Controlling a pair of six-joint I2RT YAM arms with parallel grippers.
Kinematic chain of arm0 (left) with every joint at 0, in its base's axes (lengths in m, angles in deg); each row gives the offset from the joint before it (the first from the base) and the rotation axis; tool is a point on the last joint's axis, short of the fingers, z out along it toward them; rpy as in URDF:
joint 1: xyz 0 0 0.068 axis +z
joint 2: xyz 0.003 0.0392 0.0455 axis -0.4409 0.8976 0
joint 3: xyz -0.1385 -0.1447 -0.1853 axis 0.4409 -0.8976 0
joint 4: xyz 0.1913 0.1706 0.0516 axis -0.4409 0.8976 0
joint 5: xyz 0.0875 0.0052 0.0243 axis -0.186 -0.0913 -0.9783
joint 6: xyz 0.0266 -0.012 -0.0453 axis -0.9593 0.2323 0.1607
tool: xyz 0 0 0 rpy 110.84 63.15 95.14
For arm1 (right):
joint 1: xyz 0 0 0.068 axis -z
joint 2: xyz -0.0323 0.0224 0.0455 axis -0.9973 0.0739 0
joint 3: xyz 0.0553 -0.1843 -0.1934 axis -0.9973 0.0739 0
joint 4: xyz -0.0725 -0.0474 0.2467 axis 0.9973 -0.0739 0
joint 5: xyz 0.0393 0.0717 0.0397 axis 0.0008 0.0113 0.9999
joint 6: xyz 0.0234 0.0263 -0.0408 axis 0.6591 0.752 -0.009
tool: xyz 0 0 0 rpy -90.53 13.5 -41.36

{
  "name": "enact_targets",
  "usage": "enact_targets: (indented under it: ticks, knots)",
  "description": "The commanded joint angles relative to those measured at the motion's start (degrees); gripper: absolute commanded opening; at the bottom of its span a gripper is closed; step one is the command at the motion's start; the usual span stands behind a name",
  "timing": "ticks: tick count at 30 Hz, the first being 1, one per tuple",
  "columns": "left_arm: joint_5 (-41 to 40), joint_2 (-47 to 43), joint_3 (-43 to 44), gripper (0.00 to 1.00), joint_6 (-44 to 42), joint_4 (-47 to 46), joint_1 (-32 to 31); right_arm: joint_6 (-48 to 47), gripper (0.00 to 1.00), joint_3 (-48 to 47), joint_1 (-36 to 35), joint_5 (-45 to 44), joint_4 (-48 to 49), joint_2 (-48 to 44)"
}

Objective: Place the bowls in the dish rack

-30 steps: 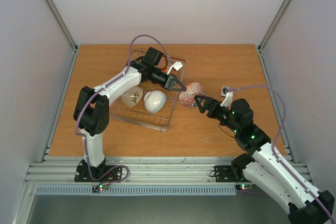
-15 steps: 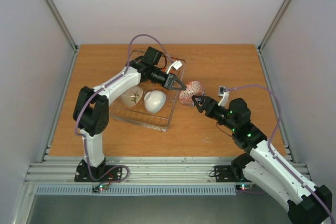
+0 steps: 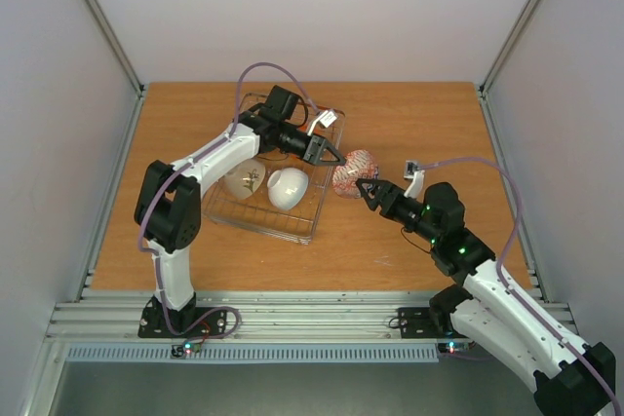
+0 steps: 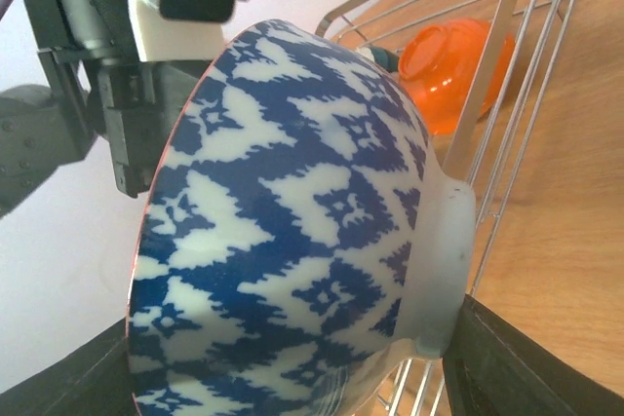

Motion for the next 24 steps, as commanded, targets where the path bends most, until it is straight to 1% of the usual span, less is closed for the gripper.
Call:
enact_targets:
  ticks: [1,2,3,4,7,10,12,14,17,21,24]
  knots:
    - [2.52,-2.63,-0.12,0.42,1.24,-2.52,0.28,-4.45,0.01,-3.47,-0.32,0.02,-1.98,-1.01]
    - [2.19,-2.65,0.02,0.57,1.19,-2.26,0.29,-5.13,0.01,-4.16,-0.32,-0.79,-3.27,-1.1]
    - [1.62,-2.72,0.26,0.66,0.93,-1.81,0.29,-5.74,0.01,-4.81,-0.32,-1.66,-4.74,-1.11]
    - [0.78,-2.93,0.36,0.71,0.64,-1.49,0.36,-6.43,0.01,-5.34,-0.32,-2.3,-5.72,-1.09]
    - [-2.71,-3.98,0.64,0.78,-0.53,0.31,0.55,-8.14,0.01,-6.78,-0.32,-3.62,-7.67,-0.62]
    - [-11.11,-6.1,2.58,0.81,-4.47,5.19,0.6,-10.6,0.01,-9.7,-0.32,-4.49,-10.06,1.42]
    - [-19.42,-8.53,2.95,0.81,-6.89,6.71,0.71,-12.2,0.01,-12.51,-0.31,-4.71,-11.94,3.9]
    - [-28.68,-11.54,2.45,0.83,-9.21,6.82,0.94,-13.86,0.01,-16.36,-0.32,-5.14,-14.98,7.69]
    - [-38.45,-15.97,2.7,0.84,-12.32,7.87,1.61,-16.73,0.01,-23.5,-0.38,-5.35,-21.01,15.42]
    - [-43.31,-22.05,2.04,0.85,-14.25,8.75,4.06,-19.78,0.01,-31.78,-0.68,-5.07,-25.47,26.14]
    - [-46.52,-26.91,-0.41,0.86,-15.76,9.77,5.28,-22.43,0.01,-39.4,-2.31,-6.81,-29.73,34.01]
